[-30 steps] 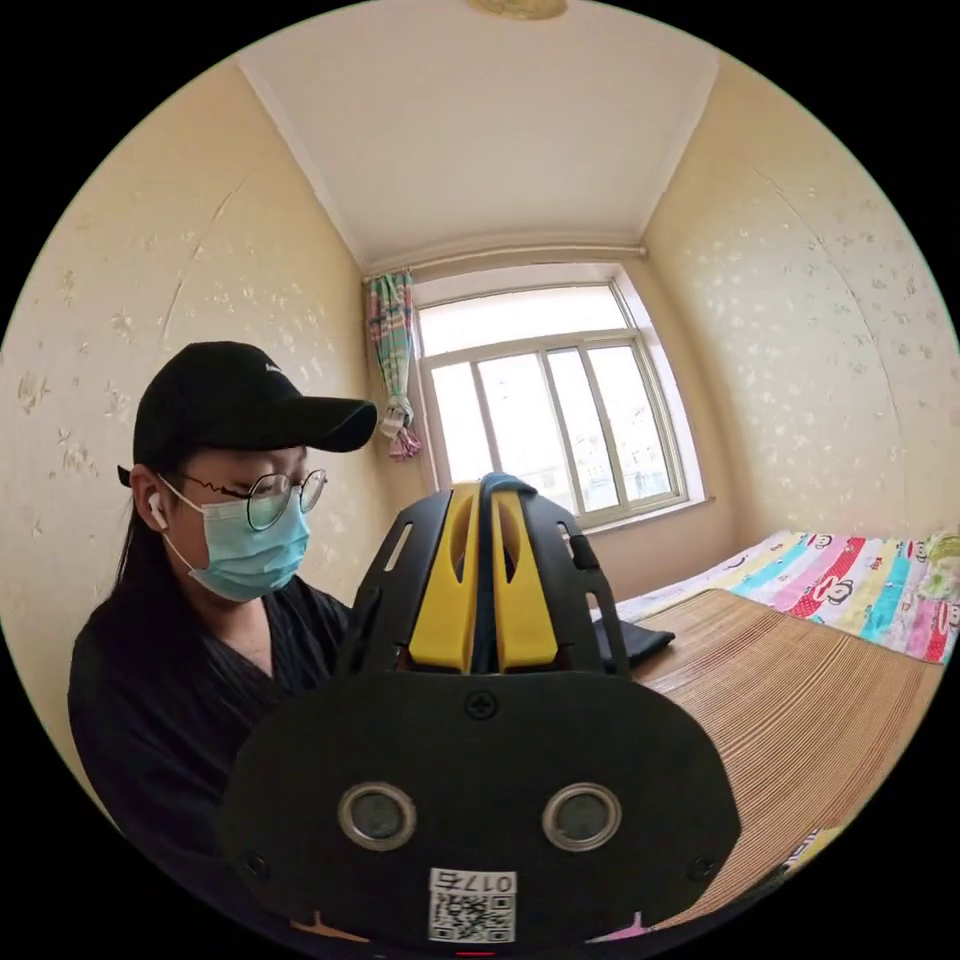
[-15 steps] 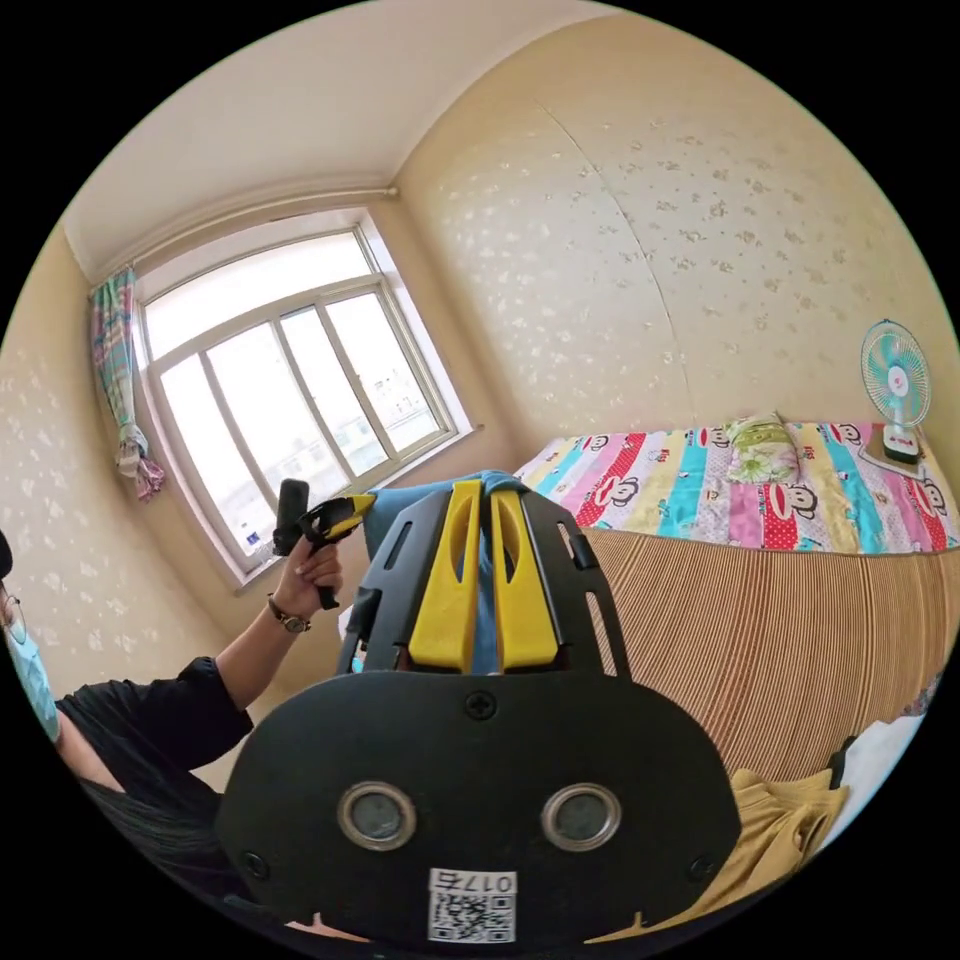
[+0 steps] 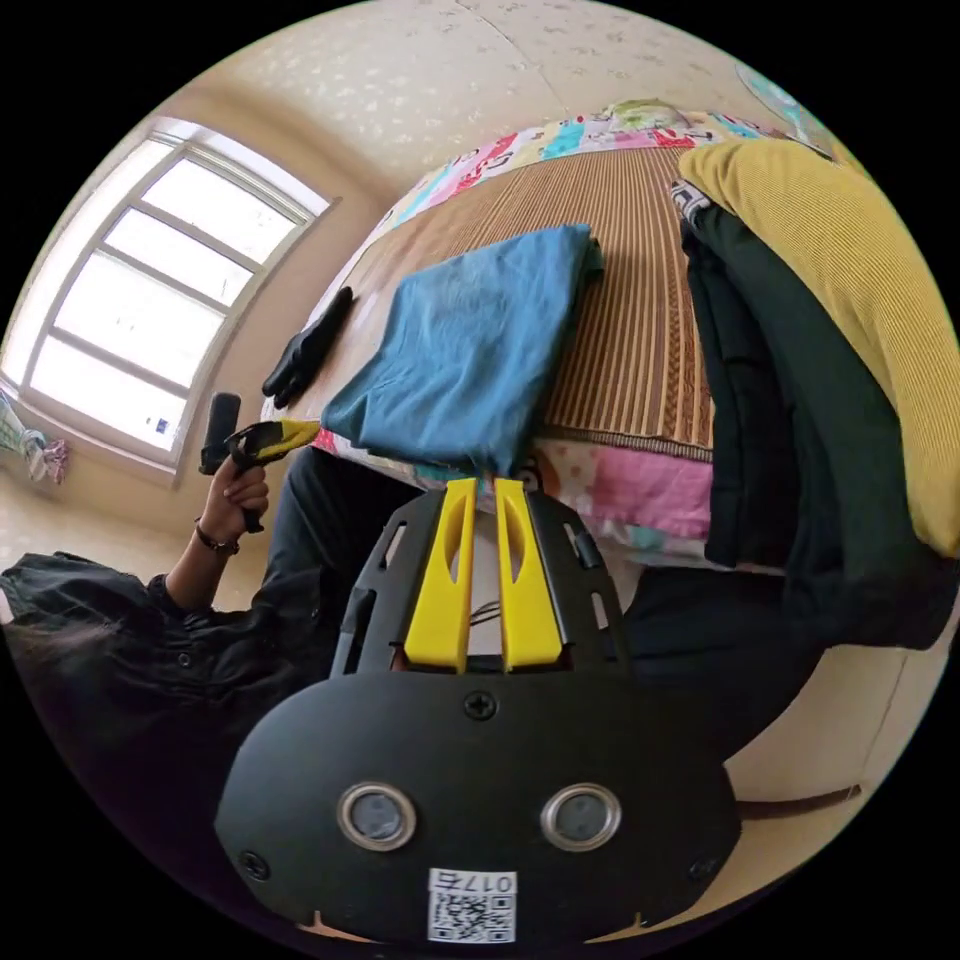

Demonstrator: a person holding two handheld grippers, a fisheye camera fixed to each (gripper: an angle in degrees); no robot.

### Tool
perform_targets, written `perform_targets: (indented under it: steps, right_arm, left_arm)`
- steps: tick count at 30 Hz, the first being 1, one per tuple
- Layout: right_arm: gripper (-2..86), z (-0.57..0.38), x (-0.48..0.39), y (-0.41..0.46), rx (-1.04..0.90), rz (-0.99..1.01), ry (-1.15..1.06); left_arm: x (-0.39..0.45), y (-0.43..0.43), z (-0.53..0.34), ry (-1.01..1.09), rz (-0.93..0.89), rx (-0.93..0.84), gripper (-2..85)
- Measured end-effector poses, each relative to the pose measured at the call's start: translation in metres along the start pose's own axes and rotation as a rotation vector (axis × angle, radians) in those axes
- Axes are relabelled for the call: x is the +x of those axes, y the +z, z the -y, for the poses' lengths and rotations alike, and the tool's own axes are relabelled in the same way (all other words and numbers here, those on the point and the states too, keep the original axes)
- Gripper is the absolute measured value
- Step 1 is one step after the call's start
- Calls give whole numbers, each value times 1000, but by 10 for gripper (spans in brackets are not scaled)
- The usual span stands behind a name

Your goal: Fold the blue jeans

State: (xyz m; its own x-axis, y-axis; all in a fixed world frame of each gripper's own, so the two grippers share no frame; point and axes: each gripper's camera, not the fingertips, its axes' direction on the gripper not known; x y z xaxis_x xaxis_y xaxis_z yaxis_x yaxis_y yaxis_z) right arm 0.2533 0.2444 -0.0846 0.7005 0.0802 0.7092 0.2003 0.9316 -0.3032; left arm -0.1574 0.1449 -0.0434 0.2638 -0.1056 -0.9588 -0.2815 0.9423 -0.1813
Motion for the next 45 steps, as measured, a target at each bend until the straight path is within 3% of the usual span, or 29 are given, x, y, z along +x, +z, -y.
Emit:
perform_targets:
  steps: [4,7,9,12,18,20,24,29,30,31,34,37,41,42,45]
  right_arm:
    - [135,35,28,-15,127,171,123]
    - [150,73,46,9,137,229,136]
    - [148,90,48,35,50,199,112]
    - [161,83,54,28,124,358,166]
    - [206,1,79,-25,179,435,510]
    - [225,-18,83,-24,93,461,582]
    - [248,-41,90,-5,65,659,665]
    - [239,-21,109,21,170,935,646]
    - [191,-16,106,23,189,1051,641]
    - [151,-13,93,17,243,1165,614]
    - [96,-3,51,-19,271,1236,444]
    - [79,25,20,-71,324,1221,146]
    - [75,69,18,-152,509,1318,-145]
    - [75,81,20,-190,568,1296,-247]
    - [81,97,22,-288,648,984,-387]
  left_arm:
    - [-17,11,49,-90,8,8,152]
    - [-18,59,81,-128,-33,-155,143]
    - [-7,67,86,-160,41,-179,125]
    - [4,68,85,-156,110,-250,103]
    - [-2,42,49,-214,-186,-269,75]
    - [2,37,42,-229,-236,-280,74]
    - [10,33,35,-295,-395,-289,74]
    - [45,23,35,-206,-382,-342,72]
    - [61,14,33,-157,-368,-342,71]
    - [78,0,33,-87,-358,-325,70]
    - [123,-42,30,130,-370,-302,74]
    - [157,-78,22,301,-408,-250,87]
    - [164,-90,19,369,-549,-194,84]
    - [159,-85,20,344,-531,-209,79]
    - [150,-70,16,299,-578,-221,78]
